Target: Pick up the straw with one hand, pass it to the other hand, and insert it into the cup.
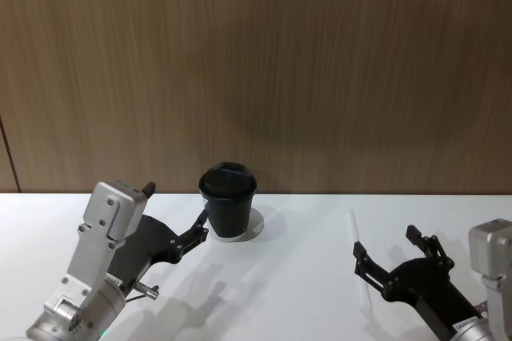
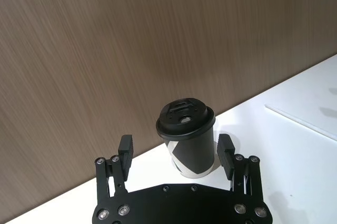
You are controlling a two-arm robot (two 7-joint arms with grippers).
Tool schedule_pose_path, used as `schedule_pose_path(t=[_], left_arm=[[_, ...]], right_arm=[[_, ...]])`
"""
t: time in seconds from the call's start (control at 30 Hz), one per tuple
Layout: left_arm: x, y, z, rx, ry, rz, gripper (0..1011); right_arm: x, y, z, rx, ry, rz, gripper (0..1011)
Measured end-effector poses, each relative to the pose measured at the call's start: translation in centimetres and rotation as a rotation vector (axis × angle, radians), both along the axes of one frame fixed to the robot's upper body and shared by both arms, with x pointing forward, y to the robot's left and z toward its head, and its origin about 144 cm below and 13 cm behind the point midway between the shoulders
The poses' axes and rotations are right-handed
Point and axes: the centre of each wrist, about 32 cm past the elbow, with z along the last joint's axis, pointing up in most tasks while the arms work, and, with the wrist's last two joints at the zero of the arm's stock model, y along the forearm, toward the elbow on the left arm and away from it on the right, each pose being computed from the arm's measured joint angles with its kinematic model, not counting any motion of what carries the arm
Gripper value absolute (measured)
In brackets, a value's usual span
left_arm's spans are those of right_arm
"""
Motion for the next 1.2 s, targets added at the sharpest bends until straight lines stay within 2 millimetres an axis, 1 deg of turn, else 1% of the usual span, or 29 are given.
schedule_pose_path(t=[0.1,0.43,1.2], left_arm=[[0.0,0.0,0.0,0.000,0.000,0.000,1002],[0.0,0.0,0.0,0.000,0.000,0.000,1002],[0.0,0.0,0.0,0.000,0.000,0.000,1002]], right_arm=[[-0.1,-0.5,-0.4,-0.012,0.025,0.015,1001],[-0.1,-1.3,-1.3,-0.026,0.067,0.051,1001],[1.1,-0.9,-3.5,-0.005,0.106,0.086,1001]])
